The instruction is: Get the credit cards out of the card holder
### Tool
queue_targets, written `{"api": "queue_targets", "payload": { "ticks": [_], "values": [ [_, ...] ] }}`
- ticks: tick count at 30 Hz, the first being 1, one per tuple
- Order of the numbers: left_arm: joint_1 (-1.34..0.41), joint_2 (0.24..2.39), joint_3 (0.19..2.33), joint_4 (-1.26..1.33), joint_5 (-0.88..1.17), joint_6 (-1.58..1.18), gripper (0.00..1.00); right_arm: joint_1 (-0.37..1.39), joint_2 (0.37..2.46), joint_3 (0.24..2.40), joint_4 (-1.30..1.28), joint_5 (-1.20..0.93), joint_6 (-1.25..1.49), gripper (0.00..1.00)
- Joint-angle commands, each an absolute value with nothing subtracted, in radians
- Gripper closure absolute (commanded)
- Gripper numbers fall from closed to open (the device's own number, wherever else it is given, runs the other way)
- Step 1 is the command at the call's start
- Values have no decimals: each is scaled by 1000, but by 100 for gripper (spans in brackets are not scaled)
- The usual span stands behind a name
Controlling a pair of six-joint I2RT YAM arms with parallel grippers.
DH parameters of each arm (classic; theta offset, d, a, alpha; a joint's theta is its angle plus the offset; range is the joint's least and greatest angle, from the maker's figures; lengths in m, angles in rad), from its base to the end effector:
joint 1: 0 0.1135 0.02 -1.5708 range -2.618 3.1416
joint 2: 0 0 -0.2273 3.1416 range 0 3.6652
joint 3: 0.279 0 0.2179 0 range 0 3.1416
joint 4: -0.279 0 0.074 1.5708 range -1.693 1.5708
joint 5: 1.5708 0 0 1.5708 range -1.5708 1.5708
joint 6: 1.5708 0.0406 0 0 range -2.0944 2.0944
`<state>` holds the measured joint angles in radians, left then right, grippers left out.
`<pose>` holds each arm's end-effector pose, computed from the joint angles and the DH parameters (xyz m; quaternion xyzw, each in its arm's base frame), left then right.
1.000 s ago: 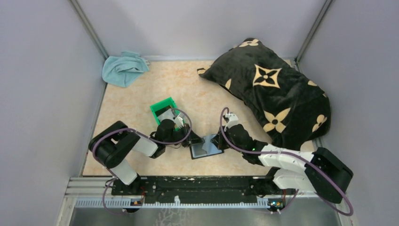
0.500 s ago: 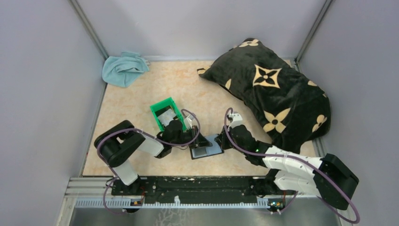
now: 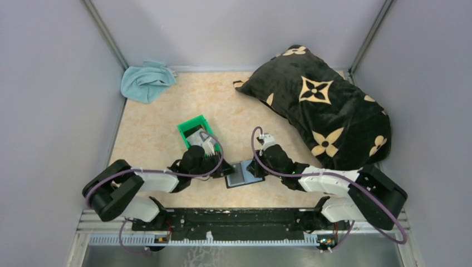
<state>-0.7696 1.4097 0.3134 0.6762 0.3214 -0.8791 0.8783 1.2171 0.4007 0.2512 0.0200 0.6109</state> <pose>0.1601 -0.1730 0.1331 0.0416 0.8317 -0.4855 0.2662 0.1444 0.1728 0.1538 -0.1120 0.8690 0.3201 0.3603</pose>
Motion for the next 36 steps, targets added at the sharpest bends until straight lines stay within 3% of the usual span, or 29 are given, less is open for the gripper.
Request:
{"api": "queue_targets", "payload": {
  "ticks": [1,13,36],
  "values": [
    [-761,1370,249,631,278,-888,82,890,1309,434,382,-72,619,100],
    [-761,1274,198,528,198,-872,80,891,1379,424,432,-90,631,100],
    [-761,1374,229,606,265,-886,77,892,1396,406,448,-87,642,100]
  ]
}}
